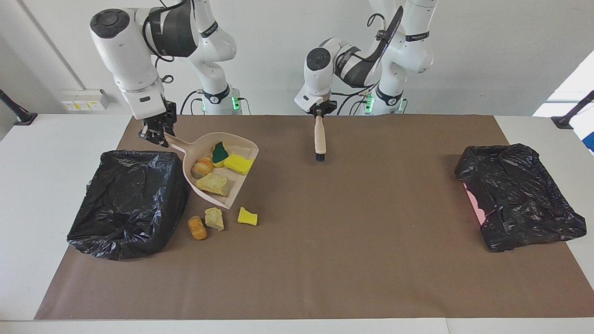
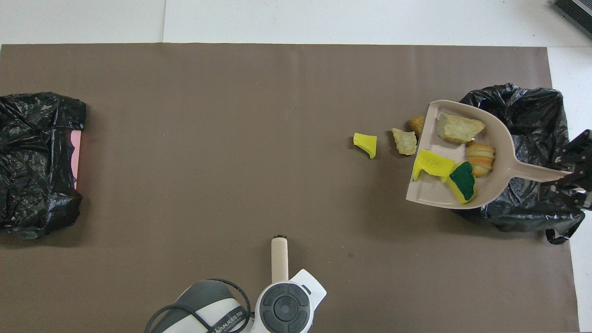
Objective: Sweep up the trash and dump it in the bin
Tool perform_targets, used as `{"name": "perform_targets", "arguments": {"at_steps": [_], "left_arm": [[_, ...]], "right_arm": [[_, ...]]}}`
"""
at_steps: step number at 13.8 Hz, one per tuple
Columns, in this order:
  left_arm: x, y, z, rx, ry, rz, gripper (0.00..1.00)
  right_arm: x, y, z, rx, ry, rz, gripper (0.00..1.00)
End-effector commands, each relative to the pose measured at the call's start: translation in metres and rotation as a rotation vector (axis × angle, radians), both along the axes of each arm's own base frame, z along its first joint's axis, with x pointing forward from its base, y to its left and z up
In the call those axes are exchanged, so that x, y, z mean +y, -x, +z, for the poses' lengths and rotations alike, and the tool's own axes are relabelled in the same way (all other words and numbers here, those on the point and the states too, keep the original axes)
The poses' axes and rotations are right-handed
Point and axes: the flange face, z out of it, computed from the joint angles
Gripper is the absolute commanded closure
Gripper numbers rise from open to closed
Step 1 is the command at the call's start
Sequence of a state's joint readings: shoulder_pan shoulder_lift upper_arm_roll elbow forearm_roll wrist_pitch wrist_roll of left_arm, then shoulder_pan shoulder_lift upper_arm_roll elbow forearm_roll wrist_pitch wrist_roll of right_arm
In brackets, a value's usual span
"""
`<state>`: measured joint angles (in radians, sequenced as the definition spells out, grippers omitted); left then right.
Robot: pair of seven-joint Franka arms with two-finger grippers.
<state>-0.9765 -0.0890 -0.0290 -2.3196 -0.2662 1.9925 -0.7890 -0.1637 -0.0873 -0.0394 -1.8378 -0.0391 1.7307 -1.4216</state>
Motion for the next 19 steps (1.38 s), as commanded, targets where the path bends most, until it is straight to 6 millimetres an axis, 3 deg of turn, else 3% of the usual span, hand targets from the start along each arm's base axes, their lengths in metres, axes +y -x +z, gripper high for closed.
{"name": "perform_targets", "arguments": {"at_steps": [1, 3, 5, 7, 8, 9, 11, 13, 15, 16, 19], "left_arm": [[-0.002, 0.008, -0.007, -0.001, 0.010, 0.034, 1.00], [-0.006, 0.010, -0.023, 0.011, -0.019, 0.039, 1.00], [-0.007, 0.010, -0.025, 0.011, -0.022, 0.046, 1.00], [-0.007, 0.010, -0.025, 0.011, -0.021, 0.040, 1.00], [-0.007, 0.010, -0.025, 0.012, -0.019, 0.036, 0.98], [-0.007, 0.009, -0.026, 0.010, -0.017, 0.035, 0.83], [-0.007, 0.010, -0.025, 0.012, -0.018, 0.033, 0.38], [-0.007, 0.007, -0.024, 0.008, -0.016, 0.032, 0.00], [-0.008, -0.005, -0.012, -0.002, 0.010, 0.000, 0.00], [-0.005, -0.021, 0.001, -0.015, 0.038, -0.012, 0.00], [0.016, -0.098, 0.052, -0.138, 0.040, -0.116, 0.00]], "right_arm": [[-0.062, 0.014, 0.011, -0.022, -0.021, -0.018, 1.00], [-0.101, 0.026, 0.020, -0.036, 0.002, -0.050, 1.00], [-0.140, 0.037, 0.032, -0.047, 0.044, -0.069, 1.00], [-0.174, 0.034, 0.019, -0.018, 0.130, -0.066, 1.00], [-0.182, 0.021, 0.028, -0.071, 0.213, -0.042, 1.00], [-0.178, 0.011, 0.029, -0.082, 0.288, 0.000, 1.00], [-0.152, -0.005, 0.027, -0.009, 0.426, 0.152, 1.00], [-0.134, -0.014, 0.025, 0.028, 0.500, 0.239, 1.00], [-0.110, -0.024, 0.022, 0.044, 0.557, 0.318, 1.00], [-0.101, -0.028, 0.024, 0.061, 0.606, 0.364, 1.00], [-0.086, -0.039, 0.028, 0.051, 0.706, 0.467, 1.00]]}}
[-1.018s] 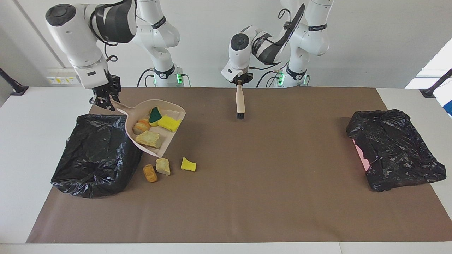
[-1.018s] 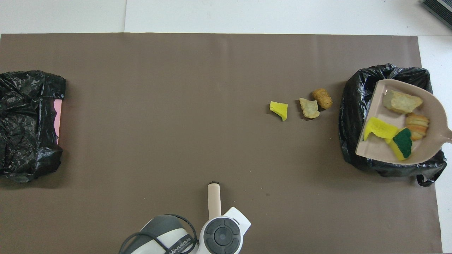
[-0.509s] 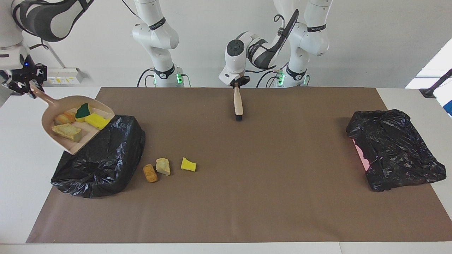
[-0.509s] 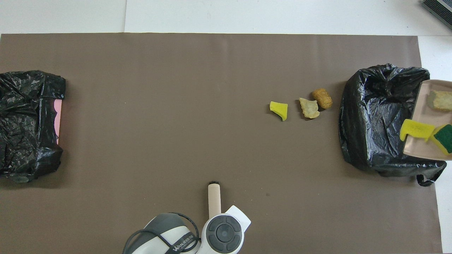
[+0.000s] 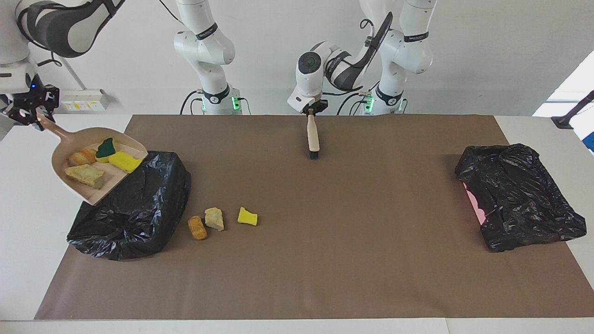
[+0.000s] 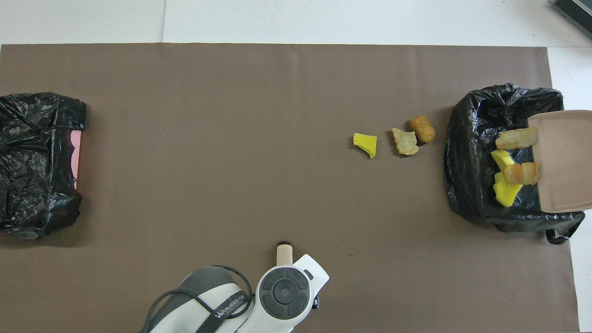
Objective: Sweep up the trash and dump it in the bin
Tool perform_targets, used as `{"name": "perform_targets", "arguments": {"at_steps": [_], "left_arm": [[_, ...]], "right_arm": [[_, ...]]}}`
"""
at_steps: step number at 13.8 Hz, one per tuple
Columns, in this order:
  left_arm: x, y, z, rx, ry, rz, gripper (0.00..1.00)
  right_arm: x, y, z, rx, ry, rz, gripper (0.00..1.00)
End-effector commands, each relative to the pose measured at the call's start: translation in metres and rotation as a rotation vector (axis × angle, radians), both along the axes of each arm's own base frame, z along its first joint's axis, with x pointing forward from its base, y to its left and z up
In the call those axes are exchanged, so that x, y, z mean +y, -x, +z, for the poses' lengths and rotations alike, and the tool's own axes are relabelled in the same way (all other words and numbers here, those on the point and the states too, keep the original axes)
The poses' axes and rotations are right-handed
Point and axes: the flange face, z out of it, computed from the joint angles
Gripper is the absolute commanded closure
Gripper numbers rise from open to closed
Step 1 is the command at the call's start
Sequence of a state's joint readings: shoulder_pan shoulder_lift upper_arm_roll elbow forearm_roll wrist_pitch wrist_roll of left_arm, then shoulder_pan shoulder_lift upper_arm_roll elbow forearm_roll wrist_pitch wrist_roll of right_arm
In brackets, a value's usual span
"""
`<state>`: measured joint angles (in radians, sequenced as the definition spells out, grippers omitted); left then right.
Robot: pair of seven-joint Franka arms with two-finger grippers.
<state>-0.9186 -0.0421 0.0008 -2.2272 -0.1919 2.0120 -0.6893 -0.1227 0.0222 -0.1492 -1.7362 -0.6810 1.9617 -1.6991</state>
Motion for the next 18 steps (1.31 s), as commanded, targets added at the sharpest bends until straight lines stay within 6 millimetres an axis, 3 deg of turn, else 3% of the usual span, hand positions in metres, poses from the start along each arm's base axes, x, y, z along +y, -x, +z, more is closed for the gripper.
{"name": "perform_targets", "arguments": {"at_steps": [1, 3, 5, 8, 11, 13, 14, 18], "left_arm": [[0.029, -0.073, 0.052, -0.103, -0.001, -0.082, 0.00], [0.068, -0.130, 0.108, -0.183, 0.065, -0.064, 0.00], [0.104, -0.162, 0.160, -0.176, 0.074, -0.122, 0.00], [0.180, -0.199, 0.223, -0.223, 0.040, -0.186, 0.00], [0.236, -0.207, 0.276, -0.232, 0.028, -0.178, 0.00], [0.278, -0.211, 0.296, -0.215, 0.036, -0.185, 0.00], [0.289, -0.212, 0.305, -0.217, 0.038, -0.206, 0.00], [0.328, -0.215, 0.320, -0.220, 0.040, -0.204, 0.00]], "right_arm": [[0.007, -0.002, 0.003, 0.034, 0.067, 0.074, 1.00], [0.006, 0.000, 0.010, 0.051, 0.109, 0.073, 1.00], [0.006, 0.016, 0.038, 0.052, 0.114, 0.026, 1.00], [0.045, 0.047, 0.086, -0.001, 0.068, -0.059, 1.00], [0.076, 0.053, 0.081, -0.062, -0.086, -0.157, 1.00], [0.091, 0.052, 0.073, -0.109, -0.196, -0.217, 1.00], [0.100, 0.050, 0.065, -0.129, -0.246, -0.267, 1.00], [0.206, 0.048, 0.045, -0.227, -0.357, -0.479, 1.00]]}}
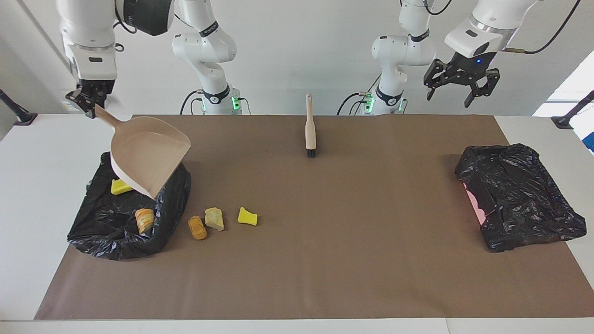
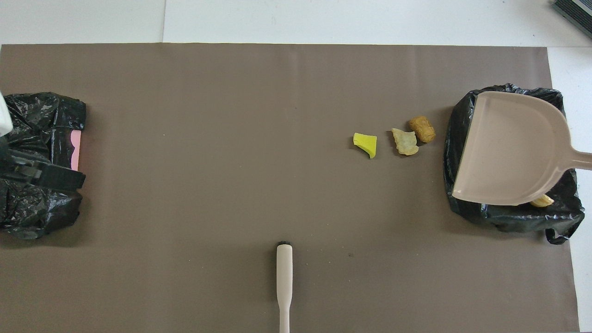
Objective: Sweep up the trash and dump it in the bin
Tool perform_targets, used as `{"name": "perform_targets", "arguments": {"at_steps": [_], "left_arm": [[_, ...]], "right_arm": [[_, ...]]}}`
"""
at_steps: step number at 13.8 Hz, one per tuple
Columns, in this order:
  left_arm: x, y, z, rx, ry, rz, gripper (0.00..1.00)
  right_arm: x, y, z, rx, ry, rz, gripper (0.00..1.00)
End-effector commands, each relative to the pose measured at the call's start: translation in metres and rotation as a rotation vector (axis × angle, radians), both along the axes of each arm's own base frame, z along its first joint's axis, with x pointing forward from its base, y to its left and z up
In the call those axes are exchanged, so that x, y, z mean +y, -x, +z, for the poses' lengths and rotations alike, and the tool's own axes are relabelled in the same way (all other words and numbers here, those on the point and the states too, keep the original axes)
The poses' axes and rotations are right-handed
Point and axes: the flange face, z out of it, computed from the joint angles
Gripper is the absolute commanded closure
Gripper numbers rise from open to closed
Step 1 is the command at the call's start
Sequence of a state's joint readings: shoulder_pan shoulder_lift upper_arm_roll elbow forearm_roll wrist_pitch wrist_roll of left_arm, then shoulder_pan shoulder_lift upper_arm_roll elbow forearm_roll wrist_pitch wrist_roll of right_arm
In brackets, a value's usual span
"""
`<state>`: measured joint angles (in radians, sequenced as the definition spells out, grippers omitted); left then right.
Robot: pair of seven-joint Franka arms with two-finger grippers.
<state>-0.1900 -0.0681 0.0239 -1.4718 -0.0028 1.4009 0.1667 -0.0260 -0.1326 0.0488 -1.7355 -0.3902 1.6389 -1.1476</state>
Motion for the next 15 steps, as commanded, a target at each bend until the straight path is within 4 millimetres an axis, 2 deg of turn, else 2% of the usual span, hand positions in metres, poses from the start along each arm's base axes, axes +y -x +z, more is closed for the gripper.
{"name": "perform_targets", "arguments": {"at_steps": [1, 3, 4, 7, 9, 10, 11, 12, 13, 15], "left_arm": [[0.021, -0.005, 0.005, 0.029, -0.012, 0.020, 0.00], [0.037, -0.003, 0.007, 0.027, -0.010, 0.052, 0.00], [0.037, -0.002, 0.012, 0.011, -0.013, 0.054, 0.00], [0.037, 0.005, 0.014, 0.009, -0.017, 0.061, 0.00], [0.037, 0.006, 0.014, 0.016, -0.020, 0.060, 0.00], [0.038, 0.006, 0.014, 0.016, -0.020, 0.062, 0.00], [0.039, 0.006, 0.014, 0.016, -0.020, 0.063, 0.00], [0.039, 0.006, 0.014, 0.016, -0.020, 0.066, 0.00], [0.039, 0.006, 0.014, 0.018, -0.020, 0.066, 0.00], [0.040, 0.006, 0.013, 0.019, -0.020, 0.069, 0.00]], "right_arm": [[0.059, 0.010, -0.010, -0.036, -0.090, -0.169, 1.00], [0.109, 0.016, -0.032, -0.061, -0.163, -0.362, 1.00], [0.139, 0.015, -0.045, -0.065, -0.201, -0.467, 1.00], [0.247, 0.006, -0.096, -0.113, -0.296, -0.761, 1.00], [0.318, -0.011, -0.137, -0.135, -0.384, -0.989, 1.00], [0.338, -0.023, -0.153, -0.147, -0.435, -1.098, 1.00], [0.350, -0.034, -0.171, -0.149, -0.452, -1.180, 1.00], [0.367, -0.048, -0.179, -0.153, -0.486, -1.232, 1.00], [0.388, -0.053, -0.197, -0.149, -0.478, -1.262, 1.00], [0.417, -0.060, -0.226, -0.165, -0.504, -1.328, 1.00]]}}
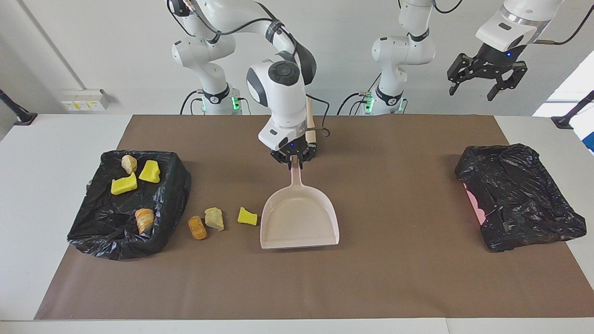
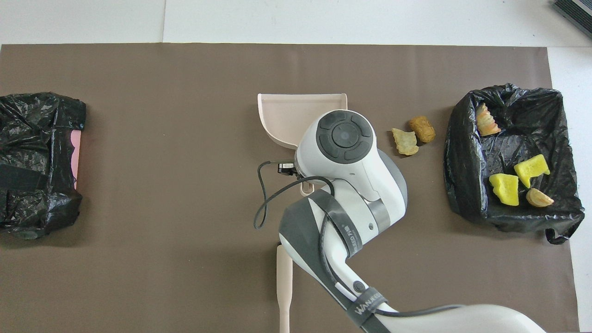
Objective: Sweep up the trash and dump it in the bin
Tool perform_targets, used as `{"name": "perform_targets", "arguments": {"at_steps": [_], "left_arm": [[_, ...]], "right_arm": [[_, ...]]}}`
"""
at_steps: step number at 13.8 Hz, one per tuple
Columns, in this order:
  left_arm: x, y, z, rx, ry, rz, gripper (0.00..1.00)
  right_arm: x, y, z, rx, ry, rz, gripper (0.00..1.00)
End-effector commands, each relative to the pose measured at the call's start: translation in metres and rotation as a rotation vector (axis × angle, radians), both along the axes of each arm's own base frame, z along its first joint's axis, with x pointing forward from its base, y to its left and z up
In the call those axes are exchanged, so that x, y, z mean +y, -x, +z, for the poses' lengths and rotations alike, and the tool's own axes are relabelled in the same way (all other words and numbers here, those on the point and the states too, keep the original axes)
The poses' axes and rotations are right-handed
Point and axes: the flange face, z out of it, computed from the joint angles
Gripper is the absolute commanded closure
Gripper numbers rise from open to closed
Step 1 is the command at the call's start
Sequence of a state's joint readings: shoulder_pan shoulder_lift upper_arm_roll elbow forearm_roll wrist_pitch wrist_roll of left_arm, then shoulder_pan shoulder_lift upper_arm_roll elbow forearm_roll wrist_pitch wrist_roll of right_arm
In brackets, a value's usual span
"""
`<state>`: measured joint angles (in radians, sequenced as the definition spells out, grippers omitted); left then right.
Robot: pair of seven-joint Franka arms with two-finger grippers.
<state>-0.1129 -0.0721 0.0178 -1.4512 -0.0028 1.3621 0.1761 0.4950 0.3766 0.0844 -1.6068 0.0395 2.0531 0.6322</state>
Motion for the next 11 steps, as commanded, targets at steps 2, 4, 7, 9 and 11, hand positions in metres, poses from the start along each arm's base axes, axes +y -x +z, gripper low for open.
{"name": "perform_targets", "arguments": {"at_steps": [2, 4, 7, 9, 11], "left_arm": [[0.002, 0.006, 0.005, 0.004, -0.018, 0.008, 0.00], [-0.001, 0.004, 0.004, -0.006, -0.011, 0.003, 0.00], [-0.011, 0.005, -0.006, -0.030, -0.004, -0.013, 0.00], [-0.030, 0.001, -0.014, -0.036, -0.004, 0.001, 0.00], [-0.064, -0.004, -0.032, -0.056, 0.004, 0.066, 0.00]], "right_arm": [[0.045, -0.011, -0.020, -0.046, -0.071, -0.054, 1.00], [0.048, -0.009, -0.030, -0.043, -0.072, -0.057, 1.00], [0.052, -0.002, -0.054, -0.043, -0.067, -0.048, 0.98], [0.048, 0.001, -0.062, -0.043, -0.079, -0.060, 0.81], [0.040, -0.004, -0.064, -0.042, -0.075, -0.055, 0.78]]}}
